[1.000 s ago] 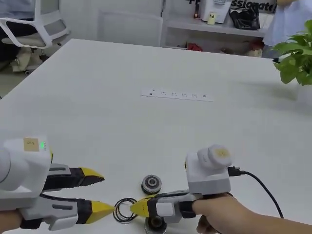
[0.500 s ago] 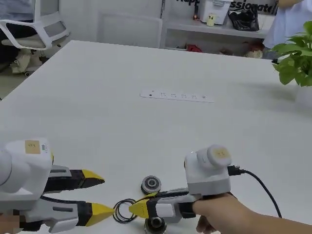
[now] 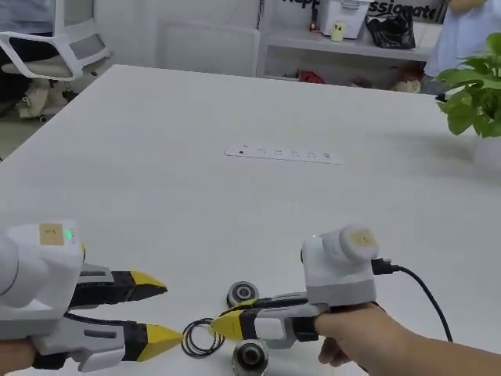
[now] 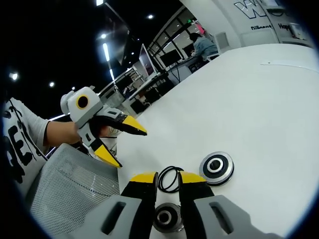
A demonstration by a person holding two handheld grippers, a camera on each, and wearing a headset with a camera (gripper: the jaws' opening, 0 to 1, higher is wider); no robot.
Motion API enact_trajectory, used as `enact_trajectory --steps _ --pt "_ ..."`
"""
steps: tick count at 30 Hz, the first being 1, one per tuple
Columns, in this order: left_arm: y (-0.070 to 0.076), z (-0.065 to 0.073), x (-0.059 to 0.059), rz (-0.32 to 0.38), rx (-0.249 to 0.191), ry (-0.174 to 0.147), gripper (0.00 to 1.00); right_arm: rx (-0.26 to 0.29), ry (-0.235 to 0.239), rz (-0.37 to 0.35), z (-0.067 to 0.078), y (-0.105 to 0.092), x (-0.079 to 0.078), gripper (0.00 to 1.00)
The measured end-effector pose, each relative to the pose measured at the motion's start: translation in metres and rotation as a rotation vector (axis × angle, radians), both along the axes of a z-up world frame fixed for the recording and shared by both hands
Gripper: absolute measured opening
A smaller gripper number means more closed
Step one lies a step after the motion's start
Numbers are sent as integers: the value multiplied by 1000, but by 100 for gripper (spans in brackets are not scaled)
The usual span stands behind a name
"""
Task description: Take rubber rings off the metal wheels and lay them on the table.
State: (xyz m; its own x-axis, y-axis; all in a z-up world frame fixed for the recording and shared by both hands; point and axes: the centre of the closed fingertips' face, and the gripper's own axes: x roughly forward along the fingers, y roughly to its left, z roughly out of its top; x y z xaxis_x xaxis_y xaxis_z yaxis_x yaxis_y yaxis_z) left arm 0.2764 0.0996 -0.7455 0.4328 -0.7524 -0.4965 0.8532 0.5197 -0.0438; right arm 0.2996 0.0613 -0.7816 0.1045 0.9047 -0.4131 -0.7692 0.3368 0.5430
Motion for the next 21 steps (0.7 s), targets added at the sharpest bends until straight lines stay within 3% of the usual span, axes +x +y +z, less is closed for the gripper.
enact_trajectory --steps 15,21 --pt "-2 3 10 -4 5 -10 40 45 -36 -114 20 -24 32 14" --pt "-3 7 17 -2 4 -20 40 26 -58 -140 20 -37 40 15"
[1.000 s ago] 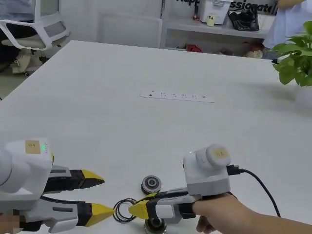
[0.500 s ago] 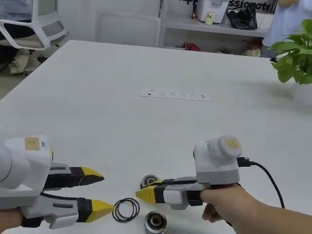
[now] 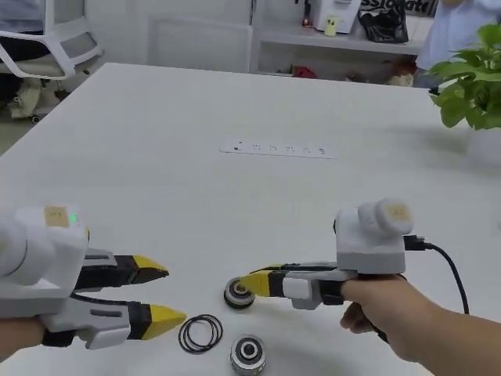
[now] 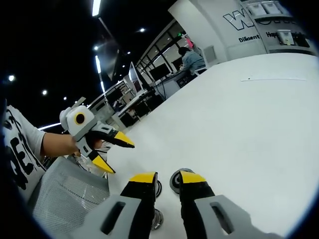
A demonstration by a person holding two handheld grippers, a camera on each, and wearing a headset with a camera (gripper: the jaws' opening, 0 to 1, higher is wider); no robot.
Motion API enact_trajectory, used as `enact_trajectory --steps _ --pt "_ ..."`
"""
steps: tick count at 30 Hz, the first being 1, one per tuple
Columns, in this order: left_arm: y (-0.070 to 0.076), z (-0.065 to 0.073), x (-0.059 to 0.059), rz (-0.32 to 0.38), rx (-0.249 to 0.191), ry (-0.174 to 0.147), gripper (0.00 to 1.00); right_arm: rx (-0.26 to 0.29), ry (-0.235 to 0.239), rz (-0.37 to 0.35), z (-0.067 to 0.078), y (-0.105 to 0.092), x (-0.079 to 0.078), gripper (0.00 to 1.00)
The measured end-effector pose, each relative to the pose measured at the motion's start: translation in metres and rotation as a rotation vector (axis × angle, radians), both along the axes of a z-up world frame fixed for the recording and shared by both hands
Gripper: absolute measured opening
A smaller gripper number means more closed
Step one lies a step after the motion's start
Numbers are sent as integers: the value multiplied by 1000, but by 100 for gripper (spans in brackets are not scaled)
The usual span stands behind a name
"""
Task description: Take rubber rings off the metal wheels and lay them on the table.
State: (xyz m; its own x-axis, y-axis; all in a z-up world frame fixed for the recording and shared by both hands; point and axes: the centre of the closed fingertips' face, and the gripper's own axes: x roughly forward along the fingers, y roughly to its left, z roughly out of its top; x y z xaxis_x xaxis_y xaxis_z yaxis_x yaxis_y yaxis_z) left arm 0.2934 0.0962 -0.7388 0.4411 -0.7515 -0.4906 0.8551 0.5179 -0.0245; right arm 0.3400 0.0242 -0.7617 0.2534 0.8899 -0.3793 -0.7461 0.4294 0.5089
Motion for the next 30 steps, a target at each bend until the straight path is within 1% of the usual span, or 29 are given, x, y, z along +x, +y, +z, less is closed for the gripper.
enact_trajectory --steps 6,14,17,22,27,30 --pt "-1 -1 4 -4 9 -2 40 -23 -27 -15 0 -11 5 15" --pt "-4 -3 13 -5 12 2 40 -64 -56 -7 -7 -21 7 15" --pt "-5 -5 16 -5 13 6 39 -89 -84 6 -10 -23 7 17" --pt "-10 -6 21 -10 13 9 39 -122 -118 35 -16 -24 7 17" --pt "-14 -9 24 -17 17 12 39 -151 -148 60 -21 -24 6 20" --pt "-16 -11 26 -19 19 15 39 -161 -155 77 -24 -22 4 20"
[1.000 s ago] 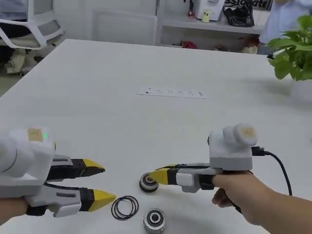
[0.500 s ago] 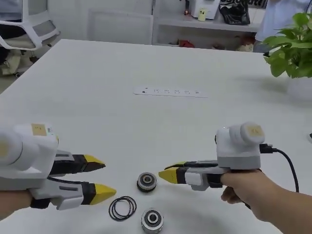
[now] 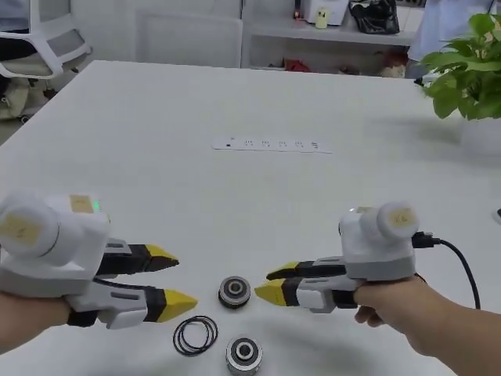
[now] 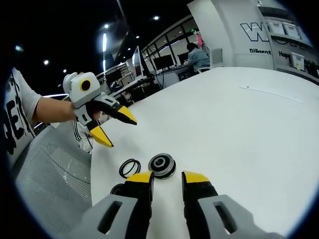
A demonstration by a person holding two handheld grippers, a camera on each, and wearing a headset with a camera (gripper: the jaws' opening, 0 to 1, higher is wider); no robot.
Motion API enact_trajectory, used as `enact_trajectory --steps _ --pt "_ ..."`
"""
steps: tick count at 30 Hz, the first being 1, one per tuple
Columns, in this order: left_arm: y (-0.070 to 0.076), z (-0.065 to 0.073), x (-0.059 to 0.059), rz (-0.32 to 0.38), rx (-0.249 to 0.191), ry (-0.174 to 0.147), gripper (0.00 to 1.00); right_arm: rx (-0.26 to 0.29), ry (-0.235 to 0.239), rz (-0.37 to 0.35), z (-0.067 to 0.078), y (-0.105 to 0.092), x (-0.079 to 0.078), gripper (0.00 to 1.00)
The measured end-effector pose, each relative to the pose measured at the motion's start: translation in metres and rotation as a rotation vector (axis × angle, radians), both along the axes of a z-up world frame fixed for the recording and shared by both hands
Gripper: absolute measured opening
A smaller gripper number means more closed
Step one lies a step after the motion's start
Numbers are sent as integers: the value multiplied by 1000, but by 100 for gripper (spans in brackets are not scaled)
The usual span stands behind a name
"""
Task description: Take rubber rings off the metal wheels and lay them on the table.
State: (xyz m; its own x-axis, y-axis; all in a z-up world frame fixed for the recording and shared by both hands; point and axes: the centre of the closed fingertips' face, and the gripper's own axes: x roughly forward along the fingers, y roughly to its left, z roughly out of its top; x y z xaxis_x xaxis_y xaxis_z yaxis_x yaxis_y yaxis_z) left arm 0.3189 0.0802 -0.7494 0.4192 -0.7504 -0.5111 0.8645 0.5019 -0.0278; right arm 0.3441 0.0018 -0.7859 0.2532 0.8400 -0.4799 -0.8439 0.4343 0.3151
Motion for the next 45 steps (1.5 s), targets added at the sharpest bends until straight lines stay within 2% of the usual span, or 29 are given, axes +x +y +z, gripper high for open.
enact_trajectory --steps 7,18,35,45 --pt "-6 -3 4 -10 4 5 39 -43 -39 46 -8 4 -3 21" --pt "-20 -11 10 -29 6 18 38 -71 -62 92 -15 9 -7 22" --pt "-44 -26 13 -60 0 61 36 -70 -72 115 -17 15 -12 23" --pt "-53 -35 17 -60 2 83 33 -70 -68 112 -20 14 -12 23"
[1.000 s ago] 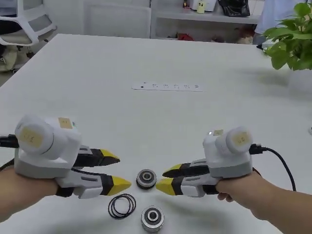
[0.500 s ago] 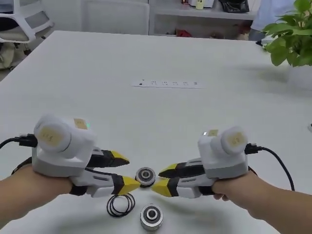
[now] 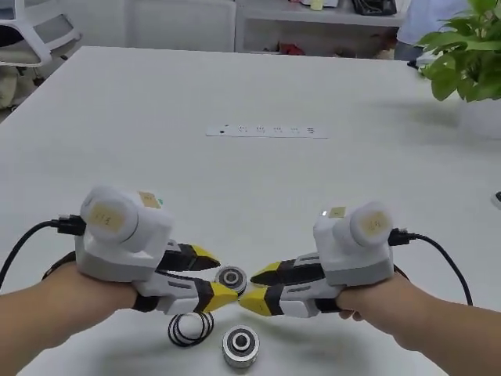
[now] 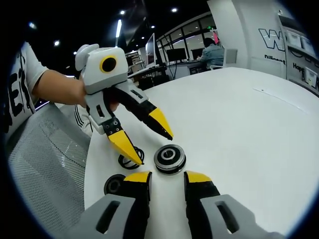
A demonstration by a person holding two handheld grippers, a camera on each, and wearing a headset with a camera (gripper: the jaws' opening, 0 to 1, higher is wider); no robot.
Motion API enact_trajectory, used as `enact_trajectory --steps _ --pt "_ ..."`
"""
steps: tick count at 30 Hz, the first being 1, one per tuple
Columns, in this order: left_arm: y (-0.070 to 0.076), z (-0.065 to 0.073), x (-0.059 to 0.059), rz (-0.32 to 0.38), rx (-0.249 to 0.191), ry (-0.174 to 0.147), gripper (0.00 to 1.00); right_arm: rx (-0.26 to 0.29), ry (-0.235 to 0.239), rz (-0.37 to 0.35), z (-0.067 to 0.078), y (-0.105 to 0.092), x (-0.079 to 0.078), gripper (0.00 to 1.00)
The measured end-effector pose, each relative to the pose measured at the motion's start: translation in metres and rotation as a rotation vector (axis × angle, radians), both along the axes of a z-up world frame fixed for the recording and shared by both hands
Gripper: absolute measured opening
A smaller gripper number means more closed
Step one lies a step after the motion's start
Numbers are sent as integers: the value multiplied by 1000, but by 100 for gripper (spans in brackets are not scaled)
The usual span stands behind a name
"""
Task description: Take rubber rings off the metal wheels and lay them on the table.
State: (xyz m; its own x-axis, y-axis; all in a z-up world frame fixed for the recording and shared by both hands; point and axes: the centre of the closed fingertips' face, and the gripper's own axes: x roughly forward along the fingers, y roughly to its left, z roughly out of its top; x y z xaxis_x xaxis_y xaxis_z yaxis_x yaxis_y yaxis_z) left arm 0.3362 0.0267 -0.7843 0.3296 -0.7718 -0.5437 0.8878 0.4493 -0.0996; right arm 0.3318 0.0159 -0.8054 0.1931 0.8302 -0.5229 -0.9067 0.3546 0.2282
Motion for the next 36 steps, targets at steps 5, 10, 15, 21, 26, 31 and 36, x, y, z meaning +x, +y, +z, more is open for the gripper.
enact_trajectory --steps 5,10,15,21,26,31,36 --pt "-2 -4 5 8 2 8 31 3 4 -3 -1 0 0 23" --pt "-6 -6 4 0 7 5 28 4 6 -2 -2 0 0 23" --pt "-8 -6 5 3 6 3 25 12 8 -9 -1 0 2 23" --pt "-5 -8 7 5 35 -18 18 13 4 -5 -1 2 0 23" --pt "-4 -8 9 10 52 -42 15 10 -5 -6 -2 3 0 23" --pt "-4 -8 9 18 60 -47 14 14 -22 -11 1 6 2 23" --pt "-4 -8 9 22 64 -50 14 3 -54 -9 0 11 3 24"
